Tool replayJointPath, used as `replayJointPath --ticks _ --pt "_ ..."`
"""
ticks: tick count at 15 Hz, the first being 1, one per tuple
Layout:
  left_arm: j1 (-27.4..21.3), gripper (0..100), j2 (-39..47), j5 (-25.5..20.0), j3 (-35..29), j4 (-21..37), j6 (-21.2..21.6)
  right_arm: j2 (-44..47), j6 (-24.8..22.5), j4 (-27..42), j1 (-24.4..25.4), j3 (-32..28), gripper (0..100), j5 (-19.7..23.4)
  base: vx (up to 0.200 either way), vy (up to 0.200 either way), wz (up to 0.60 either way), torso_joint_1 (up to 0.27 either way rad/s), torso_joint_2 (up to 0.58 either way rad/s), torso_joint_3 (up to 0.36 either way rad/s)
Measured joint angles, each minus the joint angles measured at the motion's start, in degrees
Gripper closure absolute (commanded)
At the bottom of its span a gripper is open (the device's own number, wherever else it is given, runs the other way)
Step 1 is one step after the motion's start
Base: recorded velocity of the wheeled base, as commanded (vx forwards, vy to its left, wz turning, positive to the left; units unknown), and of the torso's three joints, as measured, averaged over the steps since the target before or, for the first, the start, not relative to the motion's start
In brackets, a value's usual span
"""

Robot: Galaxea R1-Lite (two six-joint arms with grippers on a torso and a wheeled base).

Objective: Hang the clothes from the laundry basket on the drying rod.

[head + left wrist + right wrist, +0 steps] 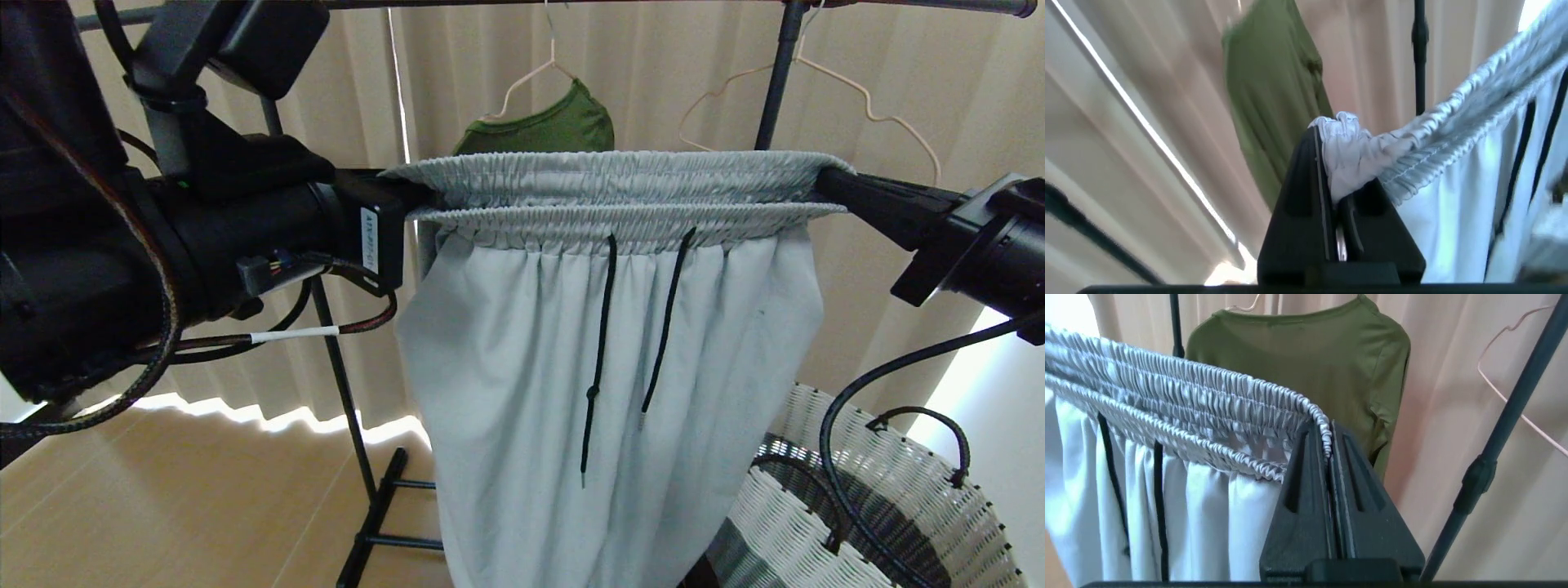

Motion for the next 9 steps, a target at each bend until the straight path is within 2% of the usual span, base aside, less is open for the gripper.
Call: replayJointPath --ticks 3,9 --pt "0.0 100 0.4 0.0 0.0 -2.1 -0.1 0.0 0.0 -0.1 0.0 0.1 100 0.0 0.0 0.0 0.0 0.0 0.0 0.0" --pt "0.0 100 0.9 0.0 0.1 -2.1 -0.1 -0.7 0.1 0.4 0.0 0.5 100 0.2 0.0 0.0 0.0 0.0 0.0 0.0"
